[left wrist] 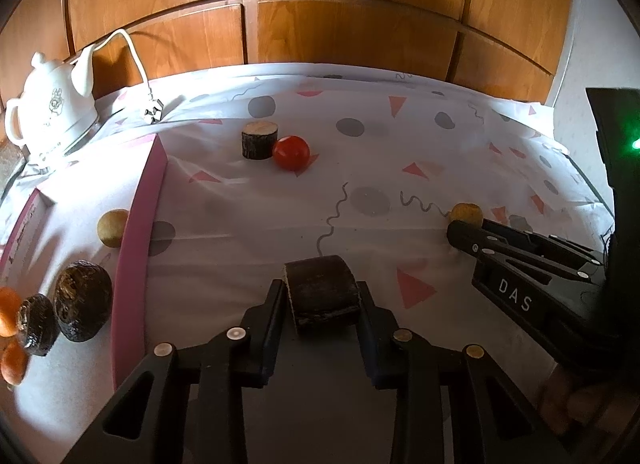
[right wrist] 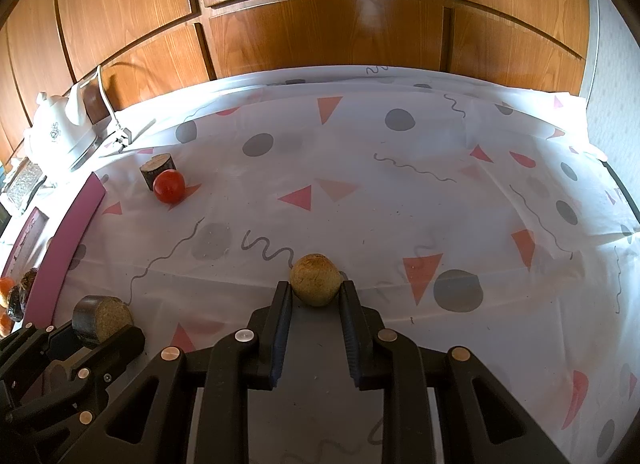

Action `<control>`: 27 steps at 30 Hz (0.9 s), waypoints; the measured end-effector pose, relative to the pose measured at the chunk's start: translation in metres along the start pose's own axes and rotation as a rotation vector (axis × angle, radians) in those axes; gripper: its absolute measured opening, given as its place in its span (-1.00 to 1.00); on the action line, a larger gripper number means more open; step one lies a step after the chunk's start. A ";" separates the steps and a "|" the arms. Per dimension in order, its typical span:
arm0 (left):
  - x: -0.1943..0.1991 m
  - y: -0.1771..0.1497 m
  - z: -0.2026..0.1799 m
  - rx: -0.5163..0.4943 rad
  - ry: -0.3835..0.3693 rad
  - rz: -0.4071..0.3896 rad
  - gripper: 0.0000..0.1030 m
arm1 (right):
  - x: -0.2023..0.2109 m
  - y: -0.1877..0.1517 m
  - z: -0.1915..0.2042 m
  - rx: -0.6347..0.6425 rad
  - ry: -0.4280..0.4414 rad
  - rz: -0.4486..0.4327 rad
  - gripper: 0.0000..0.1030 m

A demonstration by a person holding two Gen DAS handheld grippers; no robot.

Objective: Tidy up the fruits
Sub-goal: 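Carry the log piece toward the tray with the left tool while the right tool holds the yellow fruit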

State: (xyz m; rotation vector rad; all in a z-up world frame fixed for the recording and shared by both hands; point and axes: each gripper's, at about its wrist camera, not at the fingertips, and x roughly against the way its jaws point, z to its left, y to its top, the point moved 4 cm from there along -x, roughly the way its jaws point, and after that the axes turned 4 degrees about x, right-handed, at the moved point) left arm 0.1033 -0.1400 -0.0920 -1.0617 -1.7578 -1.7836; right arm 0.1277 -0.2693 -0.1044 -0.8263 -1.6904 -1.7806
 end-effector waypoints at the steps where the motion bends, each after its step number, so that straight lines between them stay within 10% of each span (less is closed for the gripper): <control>1: 0.000 0.000 0.000 -0.002 0.000 0.001 -0.40 | 0.000 0.000 0.000 0.000 -0.001 0.000 -0.52; 27: 0.061 0.012 0.008 0.022 -0.053 -0.048 -0.44 | 0.000 0.000 0.003 0.025 -0.029 0.002 -0.53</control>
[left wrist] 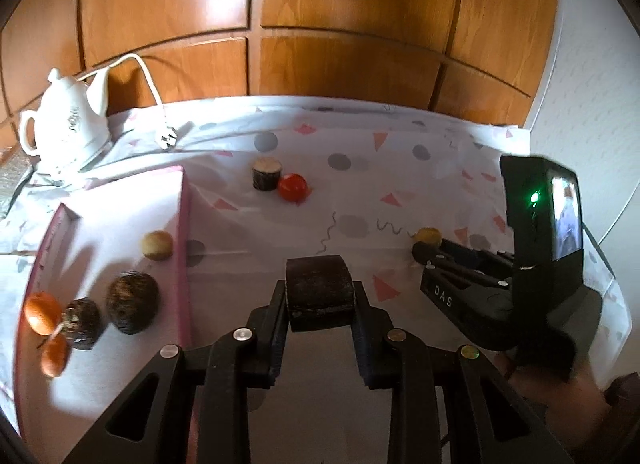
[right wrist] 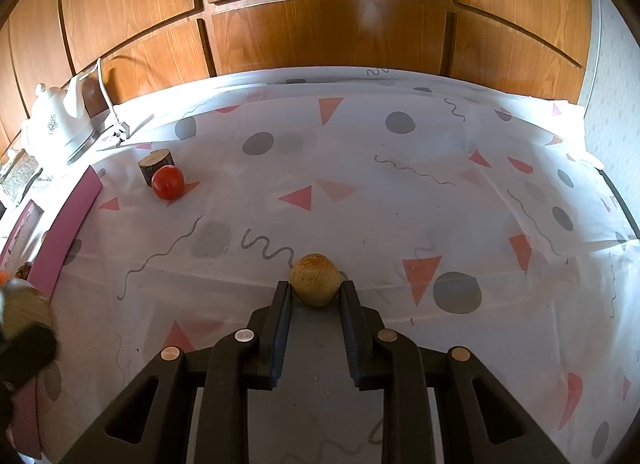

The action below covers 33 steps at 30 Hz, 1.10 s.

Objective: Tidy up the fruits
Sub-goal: 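Carry the log piece toward the tray with the left tool while the right tool holds the yellow fruit, then lower the log piece into the tray with the left tool while the right tool drops the yellow fruit there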

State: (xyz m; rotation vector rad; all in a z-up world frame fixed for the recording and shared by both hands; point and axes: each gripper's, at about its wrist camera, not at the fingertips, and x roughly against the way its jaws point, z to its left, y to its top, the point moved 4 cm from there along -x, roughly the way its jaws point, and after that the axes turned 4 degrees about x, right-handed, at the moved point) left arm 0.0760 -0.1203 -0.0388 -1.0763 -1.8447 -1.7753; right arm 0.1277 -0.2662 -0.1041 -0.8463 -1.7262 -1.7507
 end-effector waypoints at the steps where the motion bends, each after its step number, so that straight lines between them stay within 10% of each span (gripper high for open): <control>1: 0.003 0.001 0.002 0.008 -0.002 -0.001 -0.44 | 0.000 0.000 0.001 0.001 -0.002 0.000 -0.53; 33: 0.042 0.006 0.130 0.213 0.125 -0.053 -0.44 | 0.015 0.006 0.026 0.097 -0.024 0.020 -0.55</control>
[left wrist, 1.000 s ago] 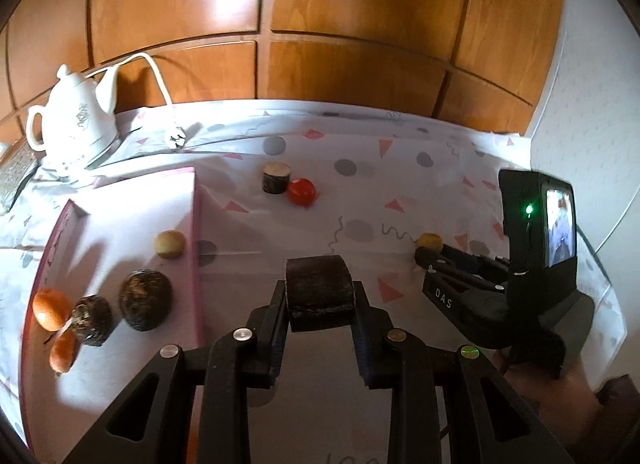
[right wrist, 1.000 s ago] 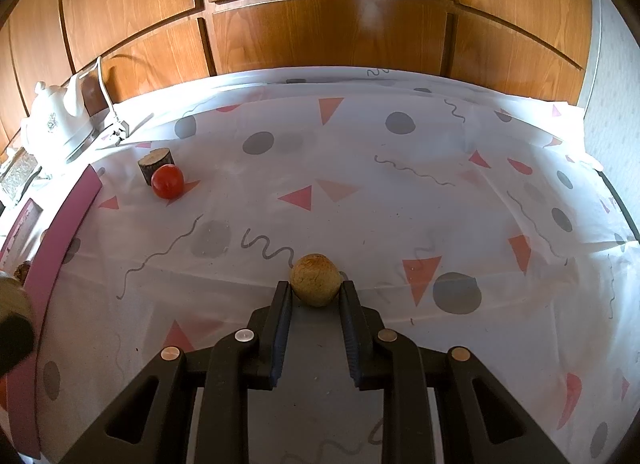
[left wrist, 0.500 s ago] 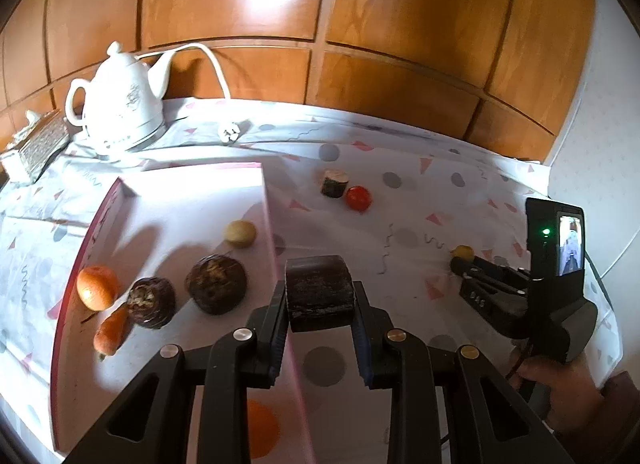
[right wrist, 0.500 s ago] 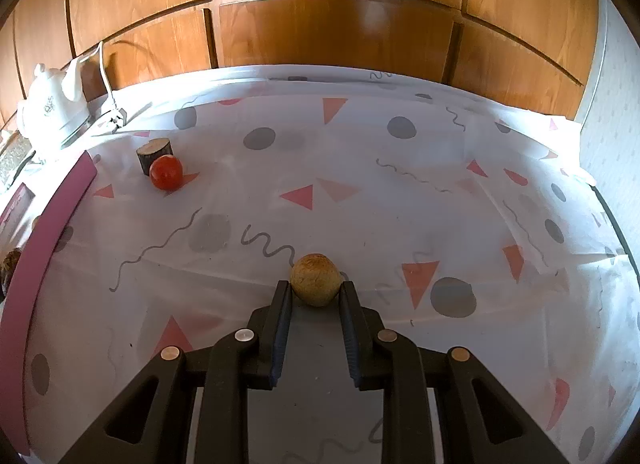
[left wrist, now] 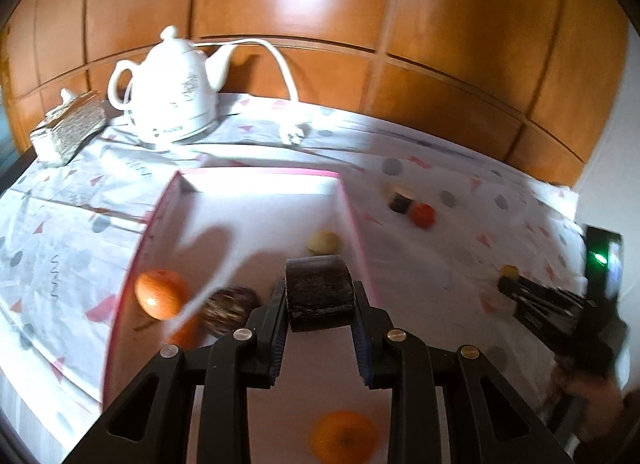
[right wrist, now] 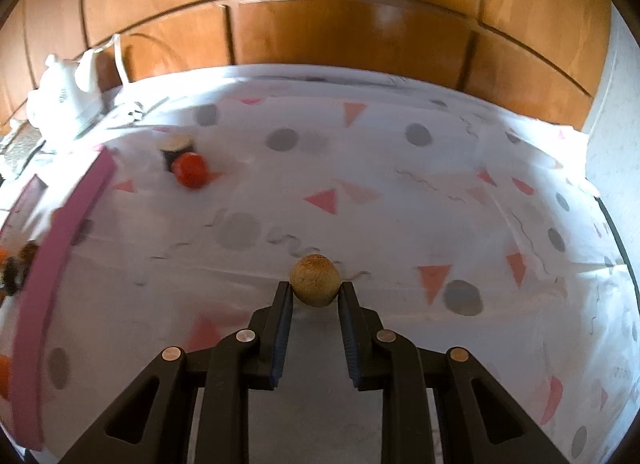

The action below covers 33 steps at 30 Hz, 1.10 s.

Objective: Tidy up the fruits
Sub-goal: 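Lower the log piece into the tray with the left tool while the right tool drops the yellow fruit there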

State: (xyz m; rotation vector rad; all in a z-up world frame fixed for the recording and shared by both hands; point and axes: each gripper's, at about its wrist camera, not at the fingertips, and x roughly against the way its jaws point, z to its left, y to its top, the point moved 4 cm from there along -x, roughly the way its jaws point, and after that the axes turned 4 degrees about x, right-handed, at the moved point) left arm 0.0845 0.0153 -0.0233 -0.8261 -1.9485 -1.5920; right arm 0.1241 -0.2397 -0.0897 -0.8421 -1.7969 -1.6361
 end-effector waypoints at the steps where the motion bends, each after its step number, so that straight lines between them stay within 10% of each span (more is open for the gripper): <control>1: -0.001 0.004 0.007 0.010 0.013 -0.006 -0.44 | 0.005 0.002 0.007 0.011 0.021 -0.014 -0.55; 18: -0.023 0.031 0.068 0.101 0.165 -0.011 -0.42 | 0.071 0.017 0.167 0.259 0.442 -0.109 -0.55; 33: -0.008 0.020 0.065 0.105 0.170 -0.035 -0.09 | 0.062 0.001 0.190 0.222 0.534 -0.037 -0.36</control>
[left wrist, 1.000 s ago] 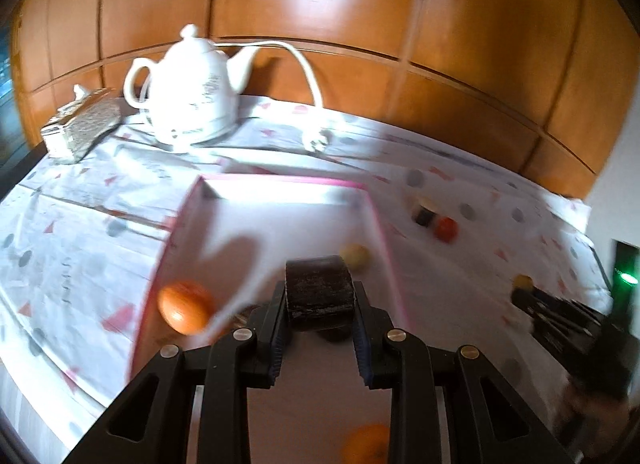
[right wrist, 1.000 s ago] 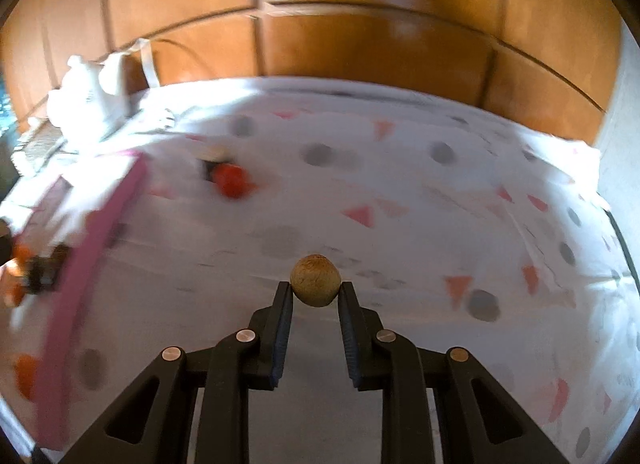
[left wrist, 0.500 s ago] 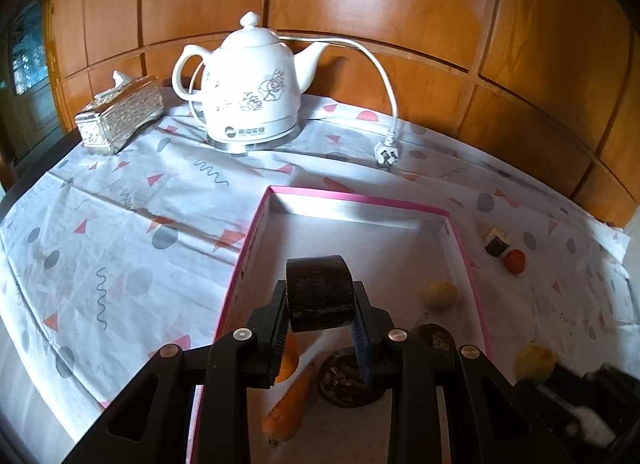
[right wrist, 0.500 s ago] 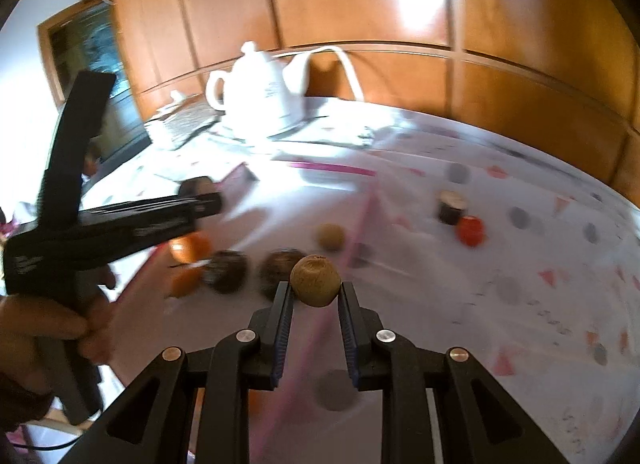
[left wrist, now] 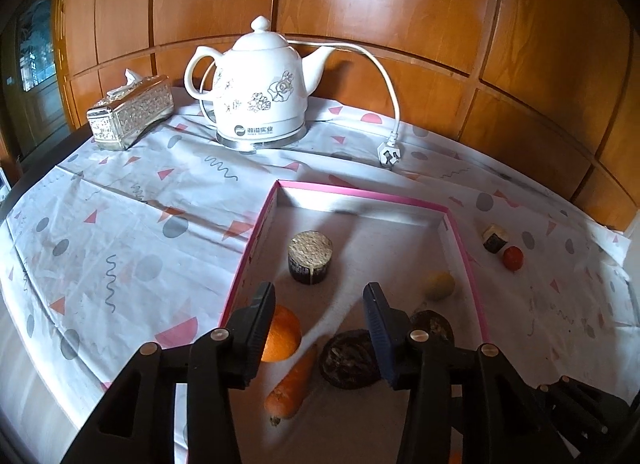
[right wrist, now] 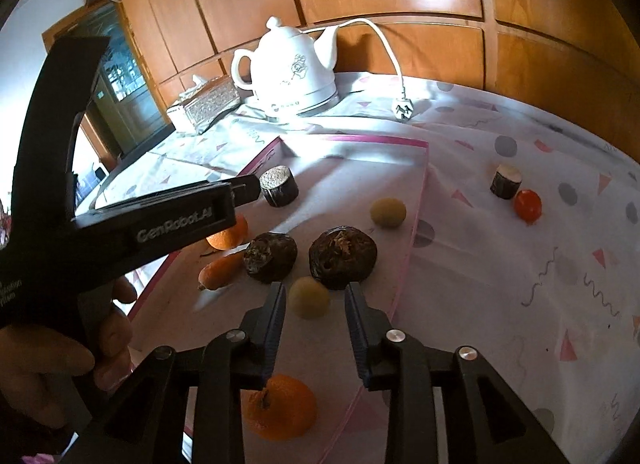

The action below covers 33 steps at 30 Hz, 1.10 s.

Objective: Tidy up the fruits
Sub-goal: 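Lower the log piece into the tray with the left tool while the right tool drops the yellow fruit there, then grasp the red tomato with the right tool and lift it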

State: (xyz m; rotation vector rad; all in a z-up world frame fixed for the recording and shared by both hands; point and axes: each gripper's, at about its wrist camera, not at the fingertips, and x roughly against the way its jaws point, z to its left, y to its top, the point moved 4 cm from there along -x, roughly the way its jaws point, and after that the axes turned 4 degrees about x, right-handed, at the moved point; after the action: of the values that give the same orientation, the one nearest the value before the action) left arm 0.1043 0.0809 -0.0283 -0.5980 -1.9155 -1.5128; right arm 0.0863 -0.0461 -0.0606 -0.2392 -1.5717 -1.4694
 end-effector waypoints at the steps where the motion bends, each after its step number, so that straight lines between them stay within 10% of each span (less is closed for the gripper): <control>1: 0.001 0.000 -0.001 -0.001 -0.001 -0.002 -0.09 | 0.002 -0.001 -0.002 -0.012 0.000 -0.005 -0.35; 33: 0.016 -0.038 -0.098 -0.207 -0.132 0.032 -0.09 | 0.041 -0.024 -0.134 -0.245 -0.293 -0.043 -0.36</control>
State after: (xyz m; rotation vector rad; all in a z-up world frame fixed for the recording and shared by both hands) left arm 0.0860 -0.0241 -0.0285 -0.8346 -1.8483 -1.7008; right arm 0.1126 -0.1856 -0.0689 -0.5885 -1.6294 -1.7216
